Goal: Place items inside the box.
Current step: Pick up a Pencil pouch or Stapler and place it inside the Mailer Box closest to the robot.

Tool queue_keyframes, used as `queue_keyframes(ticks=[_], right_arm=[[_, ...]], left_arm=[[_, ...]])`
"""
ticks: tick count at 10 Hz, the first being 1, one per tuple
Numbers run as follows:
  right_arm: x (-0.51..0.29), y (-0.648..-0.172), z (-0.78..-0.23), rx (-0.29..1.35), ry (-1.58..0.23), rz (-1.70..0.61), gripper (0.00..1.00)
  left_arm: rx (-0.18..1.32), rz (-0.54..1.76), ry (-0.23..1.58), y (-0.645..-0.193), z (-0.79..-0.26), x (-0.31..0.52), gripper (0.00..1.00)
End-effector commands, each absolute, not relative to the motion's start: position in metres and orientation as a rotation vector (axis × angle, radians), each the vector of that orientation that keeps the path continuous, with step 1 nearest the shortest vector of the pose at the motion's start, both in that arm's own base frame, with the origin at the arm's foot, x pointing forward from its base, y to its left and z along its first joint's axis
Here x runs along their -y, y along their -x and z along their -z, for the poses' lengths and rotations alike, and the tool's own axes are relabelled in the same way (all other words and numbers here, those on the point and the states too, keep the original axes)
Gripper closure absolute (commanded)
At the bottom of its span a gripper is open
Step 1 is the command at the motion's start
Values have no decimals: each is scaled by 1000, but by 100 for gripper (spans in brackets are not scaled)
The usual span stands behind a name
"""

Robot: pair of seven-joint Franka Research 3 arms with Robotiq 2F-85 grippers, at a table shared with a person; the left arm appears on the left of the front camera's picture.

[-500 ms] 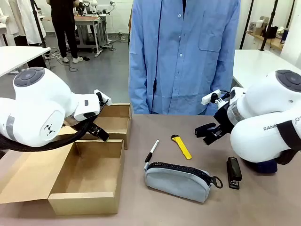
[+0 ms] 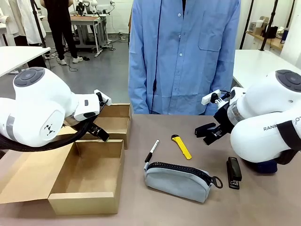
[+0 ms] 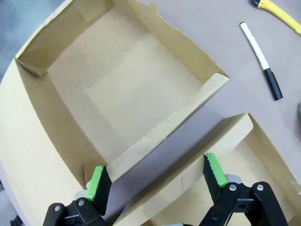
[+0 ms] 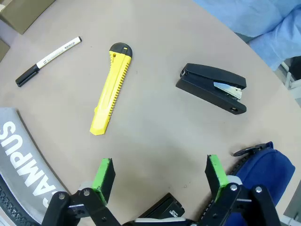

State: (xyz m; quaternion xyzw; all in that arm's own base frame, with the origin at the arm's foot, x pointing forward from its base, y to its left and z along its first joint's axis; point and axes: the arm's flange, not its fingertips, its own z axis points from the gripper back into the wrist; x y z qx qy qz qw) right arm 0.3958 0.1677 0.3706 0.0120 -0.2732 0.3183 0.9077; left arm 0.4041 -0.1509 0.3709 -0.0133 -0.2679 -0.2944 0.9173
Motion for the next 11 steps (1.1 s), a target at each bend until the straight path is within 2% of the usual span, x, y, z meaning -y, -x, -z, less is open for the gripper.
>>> queue_keyframes(ticks=[1, 10, 11], right_arm=[[-168, -396, -371, 564, -25, -656, 0], [-168, -396, -371, 564, -25, -657, 0], [-167, -393, -390, 558, -51, -646, 0]], left_arm=[[551, 606, 27, -404, -371, 151, 0], [551, 605, 27, -404, -371, 151, 0], [577, 681, 103, -394, -393, 146, 0]])
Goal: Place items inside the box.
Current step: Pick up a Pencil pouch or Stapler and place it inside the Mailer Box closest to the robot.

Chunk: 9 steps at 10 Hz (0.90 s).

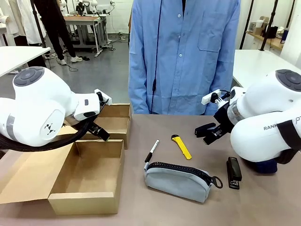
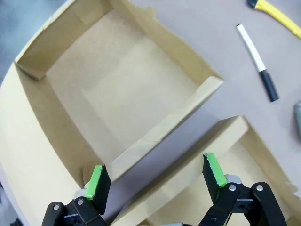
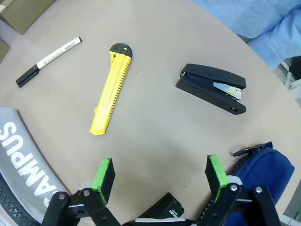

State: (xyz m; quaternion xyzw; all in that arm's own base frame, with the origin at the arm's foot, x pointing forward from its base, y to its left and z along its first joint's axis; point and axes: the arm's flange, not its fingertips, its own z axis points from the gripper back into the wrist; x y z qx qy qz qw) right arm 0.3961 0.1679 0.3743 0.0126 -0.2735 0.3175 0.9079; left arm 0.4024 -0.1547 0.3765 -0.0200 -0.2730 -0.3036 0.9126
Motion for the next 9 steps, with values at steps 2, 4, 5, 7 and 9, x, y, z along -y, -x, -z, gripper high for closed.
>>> queue_keyframes(ticks=[2, 4, 5, 7, 9], right_arm=[[-147, -376, -456, 493, -72, -522, 0], [-97, -349, -516, 433, -349, -429, 0], [-58, -342, -528, 420, -521, -389, 0], [40, -322, -515, 512, -870, -163, 0], [121, -310, -477, 580, -1061, 85, 0]], left_arm=[[626, 719, 282, -362, -461, 119, 0], [505, 610, 503, -339, -515, 66, 0], [469, 590, 653, -338, -524, 30, 0], [443, 473, 999, -352, -507, -63, 0], [511, 223, 1340, -361, -466, -153, 0]])
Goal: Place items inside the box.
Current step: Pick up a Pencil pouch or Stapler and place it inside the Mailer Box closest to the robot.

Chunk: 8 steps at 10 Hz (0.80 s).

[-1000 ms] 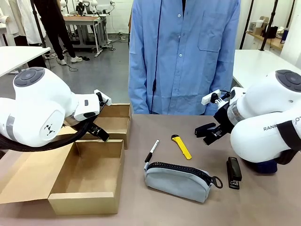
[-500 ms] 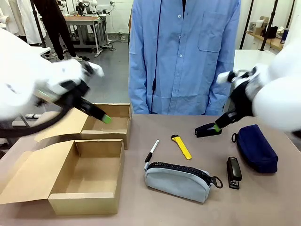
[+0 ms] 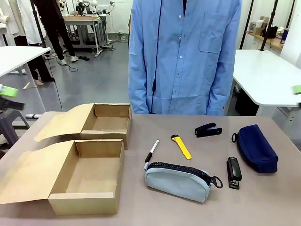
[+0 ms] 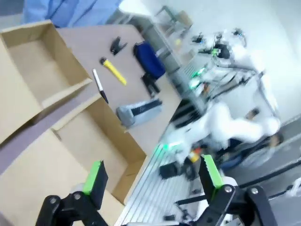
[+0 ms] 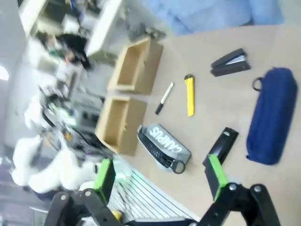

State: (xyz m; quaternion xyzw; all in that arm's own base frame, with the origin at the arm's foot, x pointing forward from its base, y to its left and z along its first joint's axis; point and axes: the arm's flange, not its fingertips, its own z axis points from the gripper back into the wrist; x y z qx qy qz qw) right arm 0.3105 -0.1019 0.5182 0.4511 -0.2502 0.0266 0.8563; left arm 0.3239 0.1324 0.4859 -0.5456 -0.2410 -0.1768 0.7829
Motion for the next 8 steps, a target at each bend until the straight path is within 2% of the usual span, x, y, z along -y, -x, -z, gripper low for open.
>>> queue_keyframes(ticks=[1, 2, 4, 5, 6, 7, 8], right_arm=[[151, -306, -456, 600, -1123, 160, 0], [175, -298, -433, 627, -1156, 240, 0], [212, -276, -402, 679, -1177, 394, 0], [222, -269, -391, 689, -1139, 493, 0], [220, -267, -386, 755, -1019, 539, 0], [248, -279, -403, 656, -1154, 467, 0], [248, -279, -403, 656, -1154, 467, 0]], left_arm=[[582, 95, 1444, -355, -444, -185, 0], [638, -48, 1537, -346, -418, -207, 0], [692, -211, 1574, -323, -378, -229, 0], [698, -290, 1559, -315, -363, -235, 0], [678, -371, 1529, -312, -355, -233, 0], [676, -281, 1560, -309, -368, -243, 0], [676, -281, 1560, -309, -368, -243, 0]])
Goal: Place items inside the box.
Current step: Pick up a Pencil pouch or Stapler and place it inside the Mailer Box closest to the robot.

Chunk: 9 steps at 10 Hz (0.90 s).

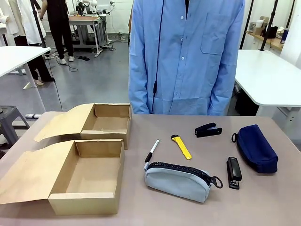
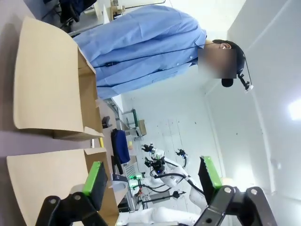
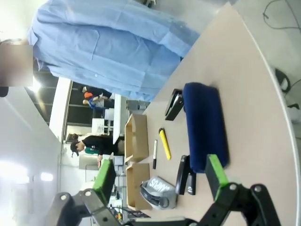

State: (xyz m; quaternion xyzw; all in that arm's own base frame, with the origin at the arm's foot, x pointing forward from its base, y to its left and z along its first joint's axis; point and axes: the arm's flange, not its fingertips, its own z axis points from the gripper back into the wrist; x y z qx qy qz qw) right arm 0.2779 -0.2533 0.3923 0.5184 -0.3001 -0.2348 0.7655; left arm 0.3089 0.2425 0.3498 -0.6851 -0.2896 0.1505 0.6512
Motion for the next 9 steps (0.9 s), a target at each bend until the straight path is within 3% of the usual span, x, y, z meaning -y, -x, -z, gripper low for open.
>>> queue_keyframes(ticks=[1, 4, 7, 9], right_arm=[[248, -279, -403, 656, -1154, 467, 0], [244, -279, -399, 628, -1141, 471, 0], [141, -311, -432, 507, -798, 262, 0], [46, -337, -446, 394, -571, -4, 0]], left_arm=[[676, -281, 1560, -309, -368, -243, 0], [676, -281, 1560, -309, -368, -243, 0], [676, -281, 1560, -309, -368, -243, 0], [676, -281, 1560, -309, -368, -243, 0]])
